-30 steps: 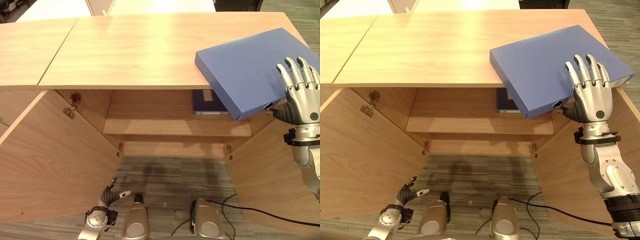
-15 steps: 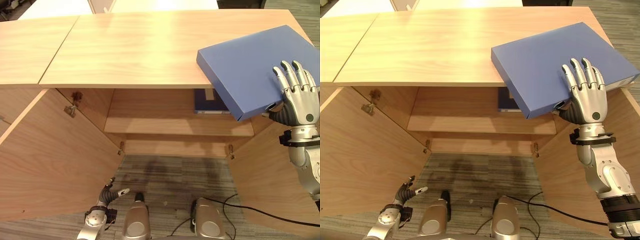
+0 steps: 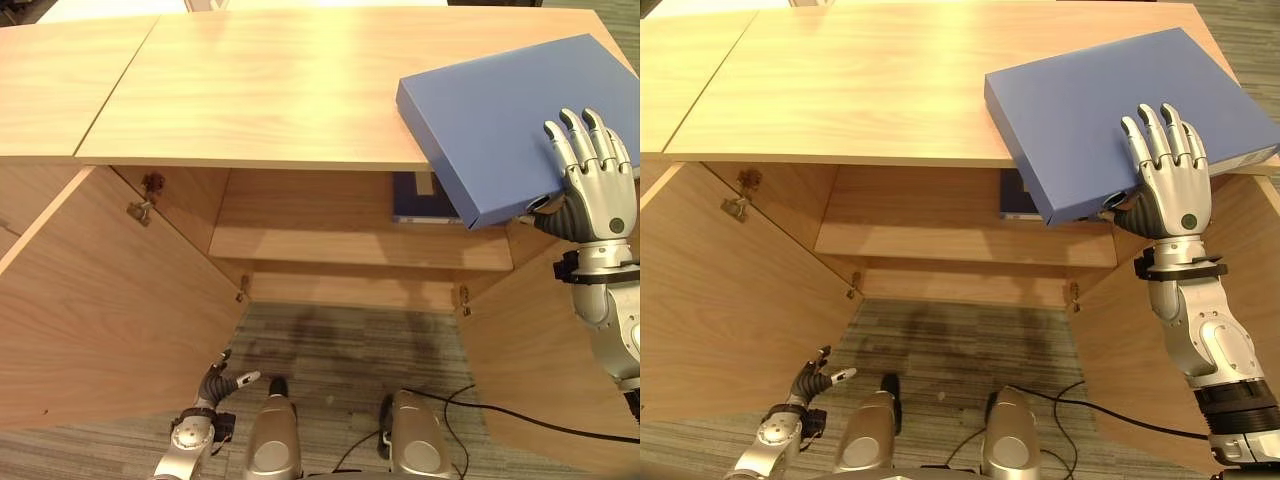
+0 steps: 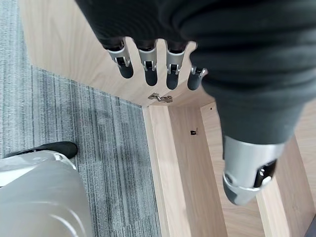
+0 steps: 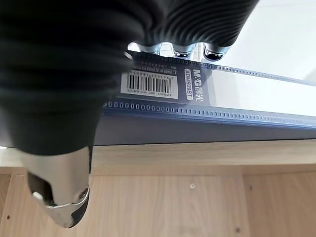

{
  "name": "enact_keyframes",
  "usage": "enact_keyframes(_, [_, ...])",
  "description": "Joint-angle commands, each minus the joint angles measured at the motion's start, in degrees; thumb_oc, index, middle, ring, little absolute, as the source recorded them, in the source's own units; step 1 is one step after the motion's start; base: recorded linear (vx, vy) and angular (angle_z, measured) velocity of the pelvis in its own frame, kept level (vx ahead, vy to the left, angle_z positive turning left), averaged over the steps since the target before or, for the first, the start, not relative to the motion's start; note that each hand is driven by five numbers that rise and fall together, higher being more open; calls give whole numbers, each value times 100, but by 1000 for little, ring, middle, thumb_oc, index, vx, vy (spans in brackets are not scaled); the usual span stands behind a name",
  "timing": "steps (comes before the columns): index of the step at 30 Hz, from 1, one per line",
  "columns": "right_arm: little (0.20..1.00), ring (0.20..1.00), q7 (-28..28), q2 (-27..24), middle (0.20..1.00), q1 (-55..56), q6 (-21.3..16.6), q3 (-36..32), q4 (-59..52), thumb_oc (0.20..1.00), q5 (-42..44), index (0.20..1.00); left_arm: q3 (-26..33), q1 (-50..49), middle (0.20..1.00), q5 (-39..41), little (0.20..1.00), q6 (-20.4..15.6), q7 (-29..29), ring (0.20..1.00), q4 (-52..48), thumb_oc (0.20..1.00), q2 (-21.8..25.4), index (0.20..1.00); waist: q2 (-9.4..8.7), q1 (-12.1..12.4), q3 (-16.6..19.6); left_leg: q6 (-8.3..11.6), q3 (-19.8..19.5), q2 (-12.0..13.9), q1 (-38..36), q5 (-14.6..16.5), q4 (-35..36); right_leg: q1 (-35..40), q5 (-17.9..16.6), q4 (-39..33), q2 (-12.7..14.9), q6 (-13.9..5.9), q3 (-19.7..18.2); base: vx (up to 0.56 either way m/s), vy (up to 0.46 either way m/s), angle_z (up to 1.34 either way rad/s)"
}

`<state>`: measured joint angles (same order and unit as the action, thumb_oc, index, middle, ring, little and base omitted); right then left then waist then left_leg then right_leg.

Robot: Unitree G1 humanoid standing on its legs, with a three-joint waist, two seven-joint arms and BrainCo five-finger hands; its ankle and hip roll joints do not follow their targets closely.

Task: Put the empty folder in the office cabinet

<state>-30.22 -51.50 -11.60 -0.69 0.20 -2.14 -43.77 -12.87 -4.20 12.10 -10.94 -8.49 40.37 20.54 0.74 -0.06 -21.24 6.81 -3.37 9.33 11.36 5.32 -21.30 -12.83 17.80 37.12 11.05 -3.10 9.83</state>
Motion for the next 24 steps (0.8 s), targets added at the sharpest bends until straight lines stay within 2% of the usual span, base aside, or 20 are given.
enact_keyframes(1, [338,338,-83,-53,338,-303,-2,105,-59,338,138,338,147,25,1000,74,1000,-137,-88,1000,-247,1000,169,1000,-64,101,84,-152,-24,21,-162,759,-562,332,65,-269,-212,-30,-235,0,0,0])
enact_keyframes(2, [200,200,-90,-55,200,-304,18,102,-60,200,111,200,146,15,1000,82,1000,-136,-93,1000,-241,1000,161,1000,-66,100,85,-151,-21,22,-163,756,-559,336,62,-274,-213,-32,-233,0,0,0])
enact_keyframes(18, [200,200,-130,-9,200,-290,0,27,-132,200,170,200,133,45,1000,12,1000,-93,-85,1000,-197,1000,131,1000,-110,121,140,-138,-44,22,-230,753,-488,431,83,-320,-211,-35,-185,0,0,0])
enact_keyframes(24, [200,200,-122,5,200,-257,6,13,-109,200,187,200,143,17,1000,25,1000,-69,-75,1000,-141,1000,100,1000,-135,122,264,-119,-30,-2,-408,699,-257,574,-41,-520,-198,-82,-168,39,1,0])
